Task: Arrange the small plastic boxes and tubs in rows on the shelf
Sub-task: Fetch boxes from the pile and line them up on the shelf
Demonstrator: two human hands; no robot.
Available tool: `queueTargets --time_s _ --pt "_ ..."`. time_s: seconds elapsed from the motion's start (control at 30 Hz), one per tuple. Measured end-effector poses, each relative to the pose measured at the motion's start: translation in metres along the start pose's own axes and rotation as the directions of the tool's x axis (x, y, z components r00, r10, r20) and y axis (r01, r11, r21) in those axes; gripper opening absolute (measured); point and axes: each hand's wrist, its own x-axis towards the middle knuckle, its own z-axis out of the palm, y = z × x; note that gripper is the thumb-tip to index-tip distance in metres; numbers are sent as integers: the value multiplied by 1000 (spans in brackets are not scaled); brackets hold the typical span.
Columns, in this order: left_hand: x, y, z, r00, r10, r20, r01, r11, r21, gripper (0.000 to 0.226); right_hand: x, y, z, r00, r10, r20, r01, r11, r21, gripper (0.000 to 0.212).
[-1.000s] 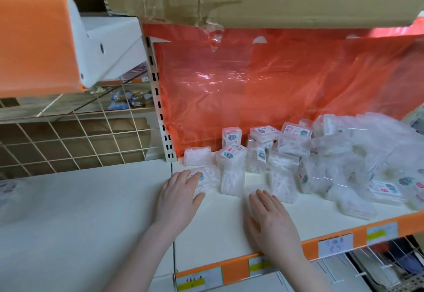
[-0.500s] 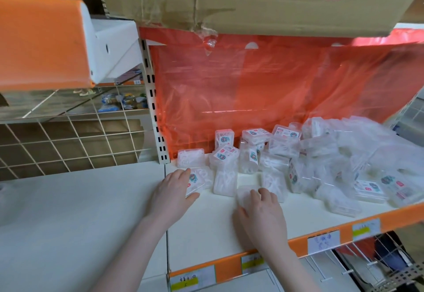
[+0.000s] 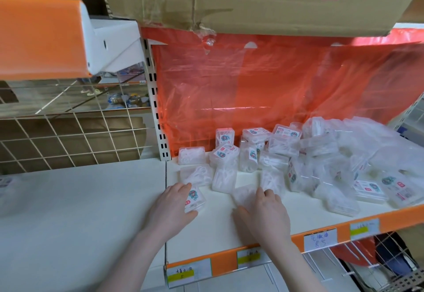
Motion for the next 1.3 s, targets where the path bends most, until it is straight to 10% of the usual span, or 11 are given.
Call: queueTargets --time_s 0.8,1.3 --pt "-28 33 -9 971 -218 -93 219 976 -3 68 5 27 1 960 -272 -64 273 861 429 45" --pt "-125 -40 -68 937 -304 -173 311 950 12 70 -36 -76 -20 830 -555 -50 536 771 343 52"
